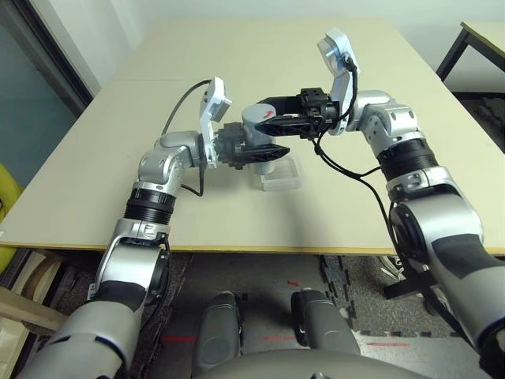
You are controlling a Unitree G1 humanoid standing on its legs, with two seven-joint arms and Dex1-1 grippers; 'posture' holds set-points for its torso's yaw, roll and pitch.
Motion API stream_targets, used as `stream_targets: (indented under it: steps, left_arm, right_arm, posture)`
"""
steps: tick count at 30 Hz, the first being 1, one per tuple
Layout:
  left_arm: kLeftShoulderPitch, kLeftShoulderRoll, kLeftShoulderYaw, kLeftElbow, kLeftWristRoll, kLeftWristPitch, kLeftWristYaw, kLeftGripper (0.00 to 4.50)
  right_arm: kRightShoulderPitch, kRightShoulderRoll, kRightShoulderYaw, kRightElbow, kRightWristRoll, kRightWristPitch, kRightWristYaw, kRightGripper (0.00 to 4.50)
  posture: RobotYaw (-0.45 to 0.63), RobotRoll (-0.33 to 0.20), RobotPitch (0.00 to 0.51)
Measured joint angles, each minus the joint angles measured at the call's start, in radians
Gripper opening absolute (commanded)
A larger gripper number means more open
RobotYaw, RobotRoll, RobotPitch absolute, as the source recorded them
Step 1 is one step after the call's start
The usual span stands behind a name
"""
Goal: Pour the medicine from the bottle into the box.
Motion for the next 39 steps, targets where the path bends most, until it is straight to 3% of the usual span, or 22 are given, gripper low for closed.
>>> stream_targets:
  steps: [2, 12, 39]
  left_arm:
    - [0.001, -0.002, -0.005, -0.005, -0.001, 0.013, 0.002, 2.66]
    - [0.04, -0.003, -0.01, -0.023, -0.001, 0.042, 0.015, 2.66]
    - [-0.004, -0.004, -0.035, 0.018, 0.034, -0.034, 0.031, 2.66]
  right_arm:
    - [-0.019, 0.026, -0.001, 0.018, 0.001, -0.007, 0.022, 4.5]
    - [-0.047, 0.02, -0.054, 0.088, -0.012, -0.033, 0.042, 4.5]
    - [-0.034, 0.007, -0.058, 0.096, -0.069, -0.065, -0.035, 4.5]
  posture:
    - [-0.15, 0.0, 0.078]
    - [-0.16, 0.0, 0.08]
    - [-0.17, 0.0, 0.079]
